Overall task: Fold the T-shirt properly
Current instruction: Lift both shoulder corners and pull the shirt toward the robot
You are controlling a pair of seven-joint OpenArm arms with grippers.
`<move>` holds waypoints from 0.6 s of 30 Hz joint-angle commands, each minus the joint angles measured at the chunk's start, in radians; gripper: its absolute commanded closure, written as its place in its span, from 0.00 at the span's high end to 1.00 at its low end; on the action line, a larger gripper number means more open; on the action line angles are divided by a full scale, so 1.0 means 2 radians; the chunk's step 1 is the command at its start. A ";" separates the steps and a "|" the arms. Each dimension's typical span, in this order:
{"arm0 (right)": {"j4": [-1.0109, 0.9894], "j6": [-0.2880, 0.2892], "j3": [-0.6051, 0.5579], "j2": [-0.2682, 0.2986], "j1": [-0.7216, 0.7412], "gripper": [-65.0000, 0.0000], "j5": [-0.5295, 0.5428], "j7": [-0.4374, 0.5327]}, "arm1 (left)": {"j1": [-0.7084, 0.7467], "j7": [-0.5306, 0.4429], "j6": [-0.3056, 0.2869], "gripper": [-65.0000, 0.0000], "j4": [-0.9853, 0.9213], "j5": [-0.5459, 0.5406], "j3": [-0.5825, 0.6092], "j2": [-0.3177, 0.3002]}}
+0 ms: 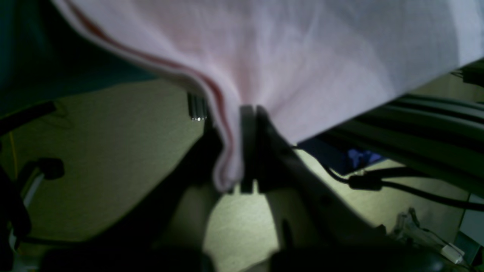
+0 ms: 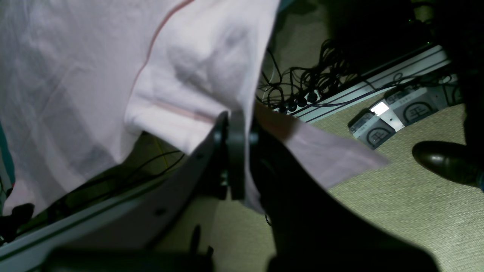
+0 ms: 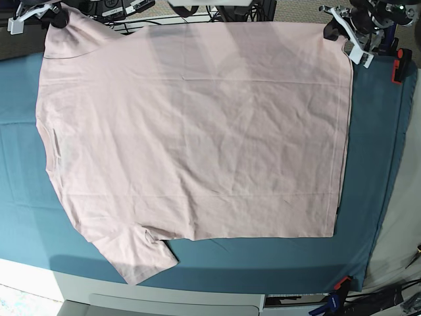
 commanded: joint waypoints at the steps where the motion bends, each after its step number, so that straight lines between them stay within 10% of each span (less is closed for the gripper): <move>1: 0.005 0.002 0.009 0.007 -0.010 0.00 0.007 0.003 | 0.010 0.001 -0.002 0.00 0.008 -0.003 -0.002 -0.005; 18: 0.005 0.002 0.009 0.007 -0.016 0.00 0.007 -0.006 | 0.024 0.005 -0.002 0.00 0.008 -0.003 -0.002 0.003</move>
